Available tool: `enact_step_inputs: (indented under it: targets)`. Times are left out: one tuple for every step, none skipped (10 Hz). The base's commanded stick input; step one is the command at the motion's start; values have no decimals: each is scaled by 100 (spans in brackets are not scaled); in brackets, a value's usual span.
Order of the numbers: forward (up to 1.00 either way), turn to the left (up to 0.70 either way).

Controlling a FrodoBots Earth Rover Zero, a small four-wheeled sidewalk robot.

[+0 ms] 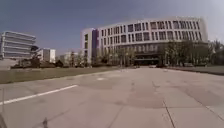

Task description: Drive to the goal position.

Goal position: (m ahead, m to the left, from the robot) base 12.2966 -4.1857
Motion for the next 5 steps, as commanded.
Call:
enact_step_inputs:
  targets:
    - [70, 0]
    - [70, 0]
    - [70, 0]
    - [70, 0]
    - [70, 0]
